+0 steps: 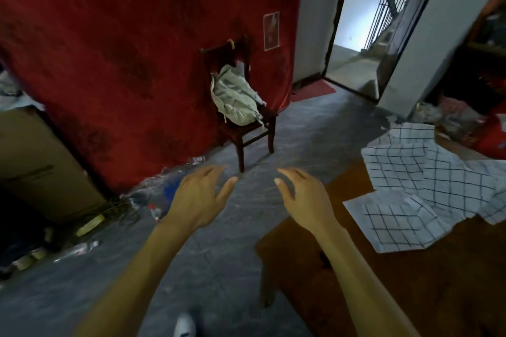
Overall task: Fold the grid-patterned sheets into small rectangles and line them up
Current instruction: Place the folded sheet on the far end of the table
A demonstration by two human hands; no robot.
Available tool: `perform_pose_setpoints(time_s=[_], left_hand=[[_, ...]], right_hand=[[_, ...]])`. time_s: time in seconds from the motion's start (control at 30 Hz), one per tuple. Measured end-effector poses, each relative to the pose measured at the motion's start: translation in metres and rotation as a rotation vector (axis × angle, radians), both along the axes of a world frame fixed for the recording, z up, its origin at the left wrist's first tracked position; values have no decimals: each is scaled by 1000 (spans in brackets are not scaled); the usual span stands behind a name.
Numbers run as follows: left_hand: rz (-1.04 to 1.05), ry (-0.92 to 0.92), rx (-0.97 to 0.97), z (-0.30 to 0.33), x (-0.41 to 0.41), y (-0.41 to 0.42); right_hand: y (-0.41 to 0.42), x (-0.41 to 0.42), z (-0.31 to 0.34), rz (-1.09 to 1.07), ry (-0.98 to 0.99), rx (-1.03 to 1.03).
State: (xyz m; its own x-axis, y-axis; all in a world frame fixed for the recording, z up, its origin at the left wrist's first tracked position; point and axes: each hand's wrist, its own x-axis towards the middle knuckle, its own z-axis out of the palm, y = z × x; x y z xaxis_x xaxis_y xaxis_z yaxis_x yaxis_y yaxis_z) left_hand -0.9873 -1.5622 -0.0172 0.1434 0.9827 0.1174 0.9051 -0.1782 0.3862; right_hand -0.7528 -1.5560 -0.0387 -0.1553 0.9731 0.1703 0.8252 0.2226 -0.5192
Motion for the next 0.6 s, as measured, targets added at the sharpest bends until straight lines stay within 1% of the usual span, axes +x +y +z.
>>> perform_pose_setpoints(time_s=[0.13,0.23,0.33,0.47,0.57,0.6], left_hand=[[-118,-48,29,-9,-38,72],[-244,-47,-12,-14,-61,121],[-364,-31,-64,-15,-75,169],[-539,-45,-77,-1,-53,231],[-645,-100,-53,1,-26,260],[-675,-111,-64,-3,-17,270]], right_hand=[[53,-39,-14,-101,6,49],[83,-72,-22,-211,25,74],[98,-95,-16,-303,45,85],[121,-89,-6,-468,75,106],[134,-75,-12,-579,15,4],[138,-70,-14,-607,25,-13]])
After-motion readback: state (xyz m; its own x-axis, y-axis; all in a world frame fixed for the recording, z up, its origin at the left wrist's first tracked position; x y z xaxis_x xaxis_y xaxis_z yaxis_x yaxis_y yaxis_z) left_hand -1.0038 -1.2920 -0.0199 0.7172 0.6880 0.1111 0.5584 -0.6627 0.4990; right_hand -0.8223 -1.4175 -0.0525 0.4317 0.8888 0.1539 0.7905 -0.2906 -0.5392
